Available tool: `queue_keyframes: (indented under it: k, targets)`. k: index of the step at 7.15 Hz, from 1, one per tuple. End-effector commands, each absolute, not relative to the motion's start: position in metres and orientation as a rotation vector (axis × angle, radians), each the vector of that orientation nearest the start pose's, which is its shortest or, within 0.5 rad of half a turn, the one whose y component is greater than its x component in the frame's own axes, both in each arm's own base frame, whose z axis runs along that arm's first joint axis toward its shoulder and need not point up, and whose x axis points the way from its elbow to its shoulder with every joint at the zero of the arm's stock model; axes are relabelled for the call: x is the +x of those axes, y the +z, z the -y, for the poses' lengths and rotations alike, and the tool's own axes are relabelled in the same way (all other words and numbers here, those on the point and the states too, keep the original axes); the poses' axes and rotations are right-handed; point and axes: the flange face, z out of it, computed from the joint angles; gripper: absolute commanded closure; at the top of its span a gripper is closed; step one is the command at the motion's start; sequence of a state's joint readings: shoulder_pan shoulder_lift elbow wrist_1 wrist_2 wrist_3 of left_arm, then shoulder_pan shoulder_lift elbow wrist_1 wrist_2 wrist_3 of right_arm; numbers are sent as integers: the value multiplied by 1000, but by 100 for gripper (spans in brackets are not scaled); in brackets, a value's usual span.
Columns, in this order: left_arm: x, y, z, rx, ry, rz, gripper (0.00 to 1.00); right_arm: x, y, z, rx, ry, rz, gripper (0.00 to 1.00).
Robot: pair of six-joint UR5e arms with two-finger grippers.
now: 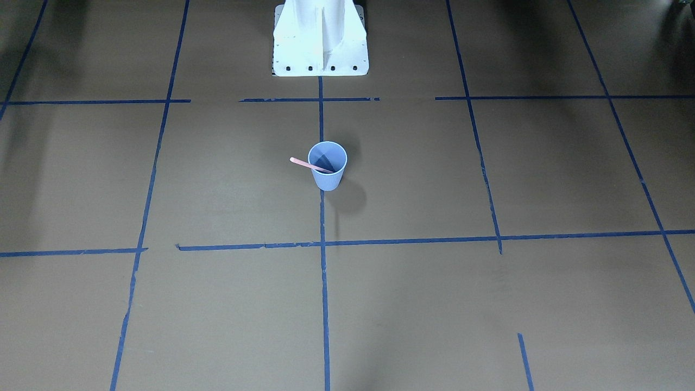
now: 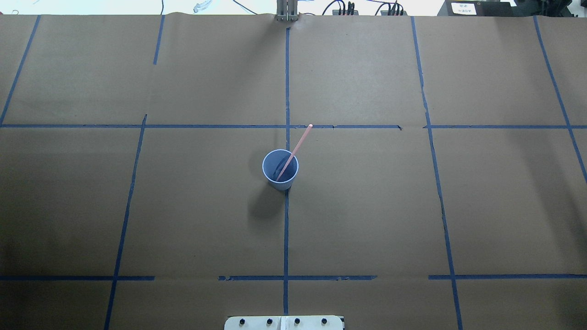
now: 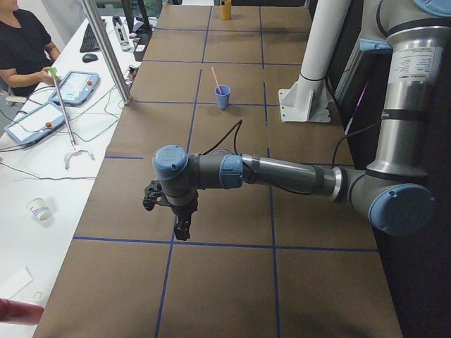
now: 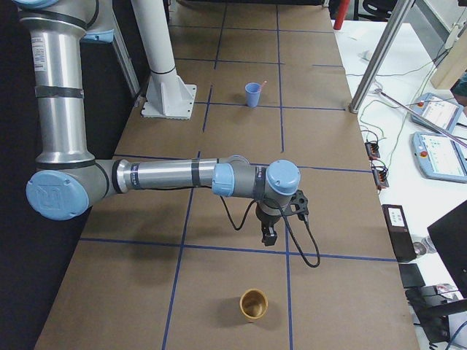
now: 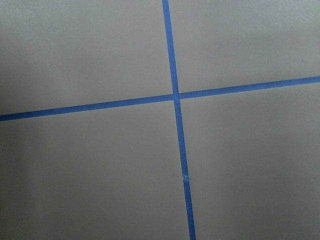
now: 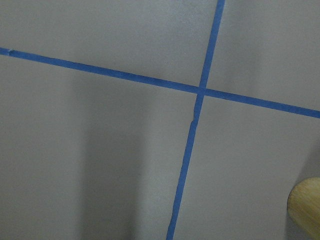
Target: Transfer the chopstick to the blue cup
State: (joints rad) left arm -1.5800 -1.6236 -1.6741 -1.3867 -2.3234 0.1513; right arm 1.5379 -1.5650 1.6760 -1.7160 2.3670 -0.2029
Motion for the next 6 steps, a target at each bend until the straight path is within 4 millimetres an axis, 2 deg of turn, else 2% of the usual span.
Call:
queue_keyframes:
  k: [1,2,3,4,5,6]
  targets:
    - [-70,599,507,39,127,-751,0,45,599,491,42,-158,800,0]
    - [-70,596,507,44,130,-751,0,45,601,490,35,-151,801,0]
    - [-70,585,507,66,138,-749,0,45,598,490,43,-157,800,0]
    - [-66,593,507,47,141,-748,0,46,599,490,42,-158,794,0]
    - [-59,596,504,37,150,-753,0,45,592,496,54,-161,797,0]
    - [-59,593,502,42,151,-753,0,46,600,495,44,-163,788,0]
